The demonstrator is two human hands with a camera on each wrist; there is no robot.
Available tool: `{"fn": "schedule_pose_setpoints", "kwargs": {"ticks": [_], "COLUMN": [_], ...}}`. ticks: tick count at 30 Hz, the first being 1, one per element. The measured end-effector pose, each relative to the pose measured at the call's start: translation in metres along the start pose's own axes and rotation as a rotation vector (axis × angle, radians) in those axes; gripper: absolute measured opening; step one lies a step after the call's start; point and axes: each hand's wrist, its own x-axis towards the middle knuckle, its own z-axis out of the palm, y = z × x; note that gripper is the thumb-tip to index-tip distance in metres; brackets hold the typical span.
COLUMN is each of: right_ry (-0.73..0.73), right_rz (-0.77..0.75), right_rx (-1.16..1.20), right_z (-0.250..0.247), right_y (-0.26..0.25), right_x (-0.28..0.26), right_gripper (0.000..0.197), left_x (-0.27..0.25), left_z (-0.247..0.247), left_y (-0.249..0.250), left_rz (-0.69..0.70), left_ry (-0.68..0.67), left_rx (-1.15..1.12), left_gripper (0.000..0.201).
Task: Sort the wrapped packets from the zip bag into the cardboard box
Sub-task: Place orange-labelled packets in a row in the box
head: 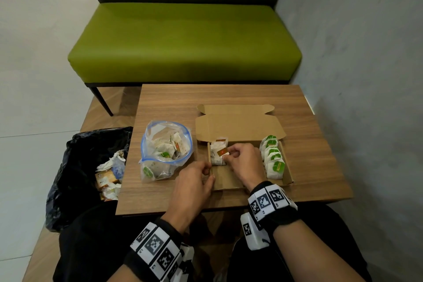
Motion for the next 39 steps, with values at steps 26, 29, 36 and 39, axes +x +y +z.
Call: {"fn": "schedule_pose_setpoints", "kwargs": {"ticks": [26, 29, 36, 39], "right_ry": [0.065, 0.084, 0.125, 0.012], "right_rz": [-0.022, -0.002, -0.26, -0.433], "right_rx": [-0.258, -0.186, 0.005, 0.04], "right_z": [-0.003, -0.014, -0.028, -0.019], "right_y": [-0.008, -0.008, -0.05, -0.081], "right_x": [-0.009, -0.01, -0.021, -0.029], "right_gripper": [0.029, 0.029, 0.015, 0.013], "left_x": [-0.004, -0.009, -0.036, -0.018], "left_z": [-0.004, -0.014, -0.091, -0.12], "left_y": [0.003, 0.011, 0.034, 0.017], "left_rz": [0.013, 0.031, 0.337, 0.186], "left_ry": [-0.012, -0.024, 0.51, 0.534], "left_rx": [0.069, 0.089, 0.193, 0.37], "left_gripper": [0.029, 0.029, 0.018, 0.02]}}
